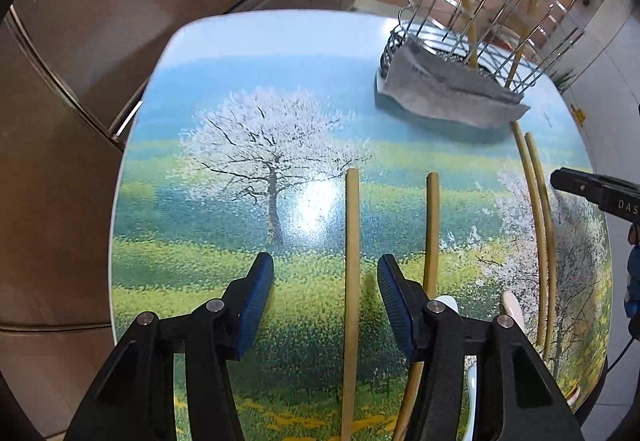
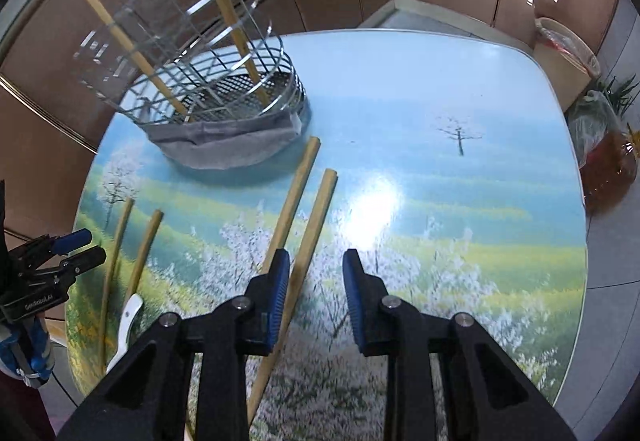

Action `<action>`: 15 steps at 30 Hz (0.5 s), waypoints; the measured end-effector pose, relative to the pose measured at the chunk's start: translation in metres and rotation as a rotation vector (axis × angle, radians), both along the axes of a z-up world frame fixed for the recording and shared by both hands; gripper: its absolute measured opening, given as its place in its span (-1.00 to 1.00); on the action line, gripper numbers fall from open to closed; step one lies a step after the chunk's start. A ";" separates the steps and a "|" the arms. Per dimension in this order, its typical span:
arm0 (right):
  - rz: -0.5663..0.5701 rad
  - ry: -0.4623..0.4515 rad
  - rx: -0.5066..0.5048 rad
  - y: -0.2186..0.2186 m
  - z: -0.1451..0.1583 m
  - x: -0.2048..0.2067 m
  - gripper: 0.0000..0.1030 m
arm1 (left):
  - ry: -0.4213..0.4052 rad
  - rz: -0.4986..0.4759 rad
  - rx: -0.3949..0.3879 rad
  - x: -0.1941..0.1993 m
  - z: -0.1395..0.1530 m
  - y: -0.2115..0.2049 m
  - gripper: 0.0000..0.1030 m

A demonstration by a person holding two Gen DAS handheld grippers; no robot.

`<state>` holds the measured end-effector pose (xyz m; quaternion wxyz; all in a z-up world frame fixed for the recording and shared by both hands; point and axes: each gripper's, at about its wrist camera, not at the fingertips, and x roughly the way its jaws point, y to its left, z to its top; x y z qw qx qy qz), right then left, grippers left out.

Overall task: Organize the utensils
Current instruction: 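Grasp another bamboo chopstick with the left tool while the right tool grasps one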

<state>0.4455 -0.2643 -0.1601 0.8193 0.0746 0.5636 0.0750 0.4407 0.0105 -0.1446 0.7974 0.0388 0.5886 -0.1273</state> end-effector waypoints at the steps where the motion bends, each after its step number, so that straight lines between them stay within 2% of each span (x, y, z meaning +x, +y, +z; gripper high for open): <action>1: 0.002 0.004 -0.009 0.001 -0.002 0.002 -0.50 | 0.007 -0.003 0.003 0.002 -0.003 -0.001 0.02; 7: 0.010 0.029 -0.035 0.005 -0.009 0.016 -0.50 | 0.029 -0.030 0.030 0.012 -0.011 -0.006 -0.09; 12: 0.020 0.038 -0.056 0.006 -0.010 0.024 -0.50 | 0.046 -0.049 0.048 0.023 -0.011 -0.011 -0.38; 15: 0.037 0.047 -0.082 0.009 -0.010 0.028 -0.57 | 0.051 -0.067 0.075 0.030 -0.012 -0.016 -0.52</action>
